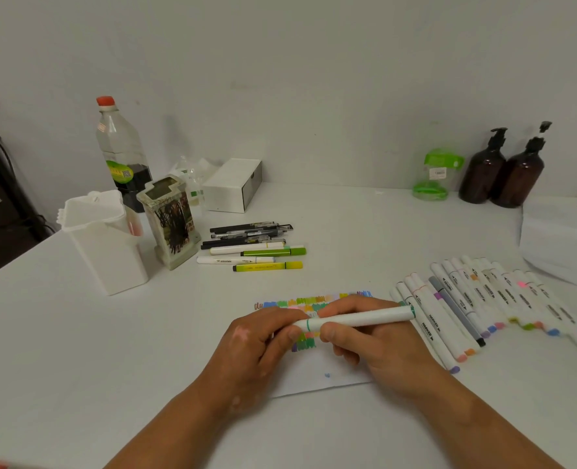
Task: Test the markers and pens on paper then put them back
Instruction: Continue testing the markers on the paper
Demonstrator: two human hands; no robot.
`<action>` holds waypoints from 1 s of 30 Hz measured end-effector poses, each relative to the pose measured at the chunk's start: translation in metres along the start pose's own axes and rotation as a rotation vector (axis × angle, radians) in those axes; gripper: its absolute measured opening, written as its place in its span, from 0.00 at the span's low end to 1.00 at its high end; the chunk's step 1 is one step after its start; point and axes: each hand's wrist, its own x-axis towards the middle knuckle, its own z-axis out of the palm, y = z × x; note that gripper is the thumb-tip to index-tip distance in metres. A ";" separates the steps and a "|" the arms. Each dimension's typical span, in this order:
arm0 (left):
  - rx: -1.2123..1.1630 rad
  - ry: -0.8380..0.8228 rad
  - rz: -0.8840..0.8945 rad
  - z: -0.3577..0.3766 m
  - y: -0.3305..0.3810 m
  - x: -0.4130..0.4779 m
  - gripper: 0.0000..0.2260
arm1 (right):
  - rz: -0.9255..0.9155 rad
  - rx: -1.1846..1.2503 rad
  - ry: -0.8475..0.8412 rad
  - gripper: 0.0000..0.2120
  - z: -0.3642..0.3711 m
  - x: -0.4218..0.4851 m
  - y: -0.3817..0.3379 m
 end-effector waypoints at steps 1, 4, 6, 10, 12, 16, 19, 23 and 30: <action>-0.013 0.020 -0.027 0.001 -0.001 0.000 0.11 | 0.011 0.034 -0.017 0.11 -0.003 0.001 -0.001; -0.051 0.108 -0.129 0.000 -0.005 0.000 0.09 | 0.111 0.242 -0.146 0.22 -0.019 0.003 -0.006; -0.064 0.124 -0.196 -0.002 -0.008 -0.001 0.10 | 0.218 0.336 -0.265 0.27 -0.030 0.002 -0.012; -0.018 0.086 -0.148 -0.003 -0.009 -0.001 0.07 | 0.285 -0.034 -0.289 0.10 -0.023 0.003 -0.022; 0.065 0.044 -0.061 0.000 -0.009 -0.002 0.05 | 0.271 -0.255 -0.224 0.06 -0.008 0.002 -0.019; 0.253 -0.027 0.072 0.009 -0.005 -0.003 0.04 | 0.096 -0.773 -0.143 0.06 0.024 -0.012 -0.012; 0.322 -0.022 0.119 0.012 -0.005 -0.002 0.03 | 0.139 -0.954 -0.221 0.17 0.042 -0.025 -0.008; 0.290 -0.036 0.056 0.013 -0.009 -0.003 0.05 | 0.197 -1.102 -0.183 0.19 0.053 -0.030 -0.007; 0.159 0.053 -0.127 0.011 -0.015 -0.002 0.05 | 0.286 -1.137 -0.096 0.14 0.032 -0.030 -0.028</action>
